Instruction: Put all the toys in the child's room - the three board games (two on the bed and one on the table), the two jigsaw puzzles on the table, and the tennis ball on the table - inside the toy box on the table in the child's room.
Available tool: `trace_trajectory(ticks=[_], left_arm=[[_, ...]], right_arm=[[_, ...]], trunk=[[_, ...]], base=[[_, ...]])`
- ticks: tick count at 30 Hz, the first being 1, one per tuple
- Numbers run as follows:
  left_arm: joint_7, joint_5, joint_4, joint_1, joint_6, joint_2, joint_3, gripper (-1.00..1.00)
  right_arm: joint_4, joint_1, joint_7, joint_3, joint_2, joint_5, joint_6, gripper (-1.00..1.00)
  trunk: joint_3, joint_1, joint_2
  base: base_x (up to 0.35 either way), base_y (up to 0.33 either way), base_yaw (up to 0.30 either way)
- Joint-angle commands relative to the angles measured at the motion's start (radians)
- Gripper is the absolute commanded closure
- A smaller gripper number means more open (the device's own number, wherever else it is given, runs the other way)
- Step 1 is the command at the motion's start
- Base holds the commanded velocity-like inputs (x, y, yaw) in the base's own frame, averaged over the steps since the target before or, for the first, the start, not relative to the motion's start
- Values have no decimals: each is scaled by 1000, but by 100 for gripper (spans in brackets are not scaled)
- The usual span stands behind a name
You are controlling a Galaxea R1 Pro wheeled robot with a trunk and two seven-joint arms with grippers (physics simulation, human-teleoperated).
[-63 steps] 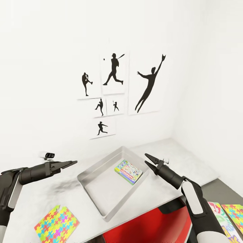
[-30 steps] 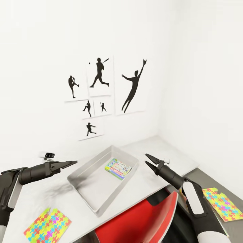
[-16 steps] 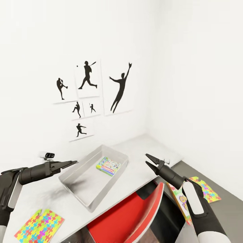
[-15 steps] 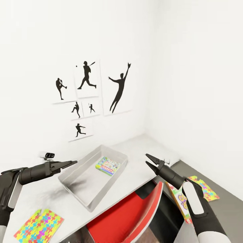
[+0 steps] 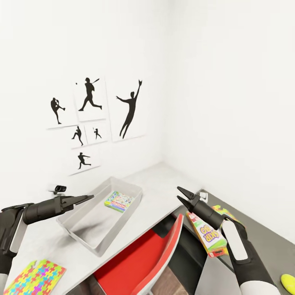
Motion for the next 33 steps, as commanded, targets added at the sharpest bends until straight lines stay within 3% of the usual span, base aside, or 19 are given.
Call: trace_trajectory(ticks=[1, 26, 33], left_arm=[[-4, -1, 0, 0, 11, 0, 0, -100], [-4, -1, 0, 0, 11, -1, 0, -100], [-4, -1, 0, 0, 11, -1, 0, -100]], right_arm=[[1, -1, 2, -1, 0, -2, 6, -100], [4, 0, 3, -4, 0, -4, 6, -100], [4, 0, 3, -4, -15, -5, 6, -100]], trunk=[[0, 1, -1], [30, 1, -1], [38, 1, -1]], base=[[-8, 0, -212], [-1, 0, -213], [0, 0, -213]])
